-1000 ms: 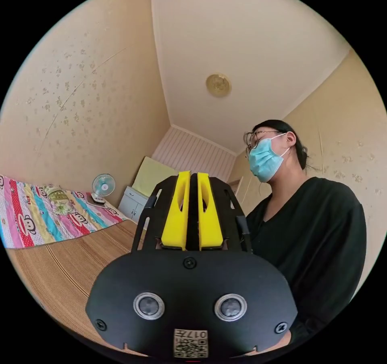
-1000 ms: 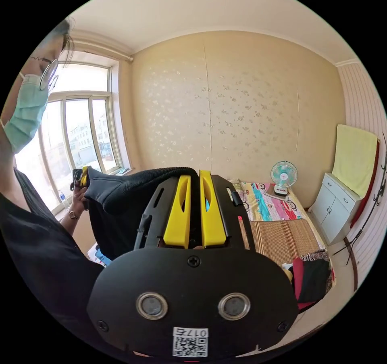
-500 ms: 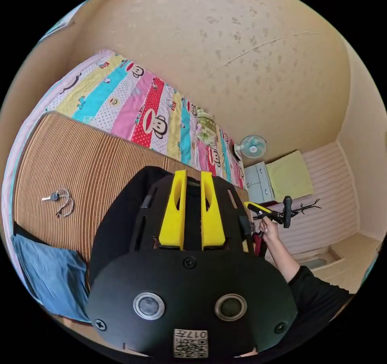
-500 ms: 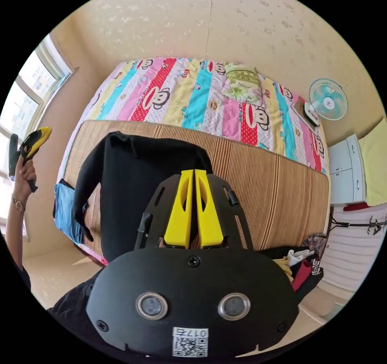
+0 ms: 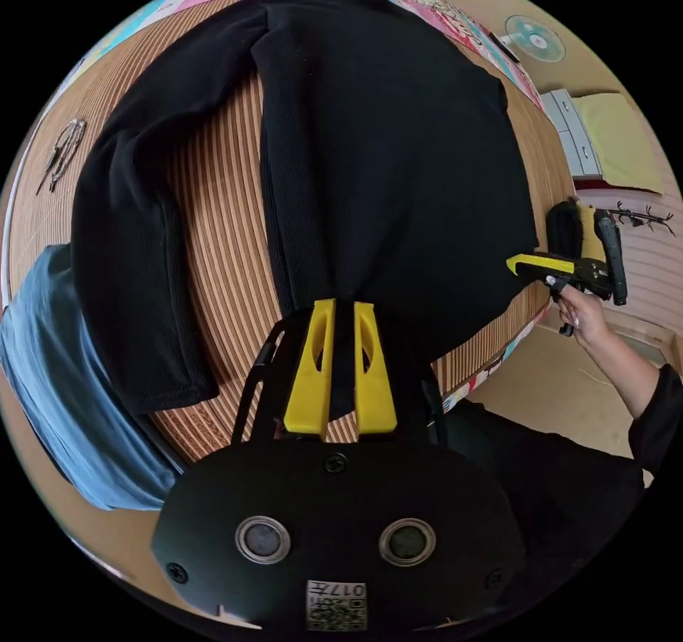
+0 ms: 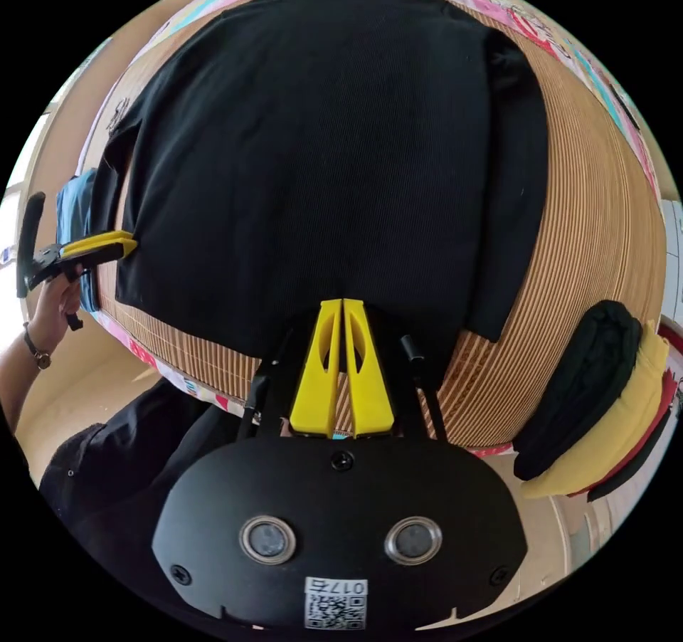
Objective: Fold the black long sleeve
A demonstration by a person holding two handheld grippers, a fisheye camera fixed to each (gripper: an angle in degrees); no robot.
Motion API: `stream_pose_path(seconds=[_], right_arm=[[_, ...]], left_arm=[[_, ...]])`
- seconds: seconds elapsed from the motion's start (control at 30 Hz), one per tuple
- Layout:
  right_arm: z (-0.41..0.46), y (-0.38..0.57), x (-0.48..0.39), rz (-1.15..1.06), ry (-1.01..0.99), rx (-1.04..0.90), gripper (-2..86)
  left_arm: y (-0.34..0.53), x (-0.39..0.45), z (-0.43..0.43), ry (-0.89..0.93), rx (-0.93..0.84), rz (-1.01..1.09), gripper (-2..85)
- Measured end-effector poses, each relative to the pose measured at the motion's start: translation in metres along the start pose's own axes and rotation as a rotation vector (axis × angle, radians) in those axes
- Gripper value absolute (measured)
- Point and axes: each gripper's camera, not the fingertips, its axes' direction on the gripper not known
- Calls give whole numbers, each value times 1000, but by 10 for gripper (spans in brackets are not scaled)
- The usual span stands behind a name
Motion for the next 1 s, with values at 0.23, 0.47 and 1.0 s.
stream_pose_path(seconds=[0.23, 0.47, 1.0], right_arm=[[12, 59, 4, 13, -46, -115, 11], [-42, 103, 125, 482, -131, 137, 65], [-176, 126, 241, 284, -200, 104, 22]], left_arm=[[40, -11, -13, -66, -110, -73, 37], [88, -65, -66, 184, -20, -365, 2], [175, -85, -107, 141, -30, -529, -5]])
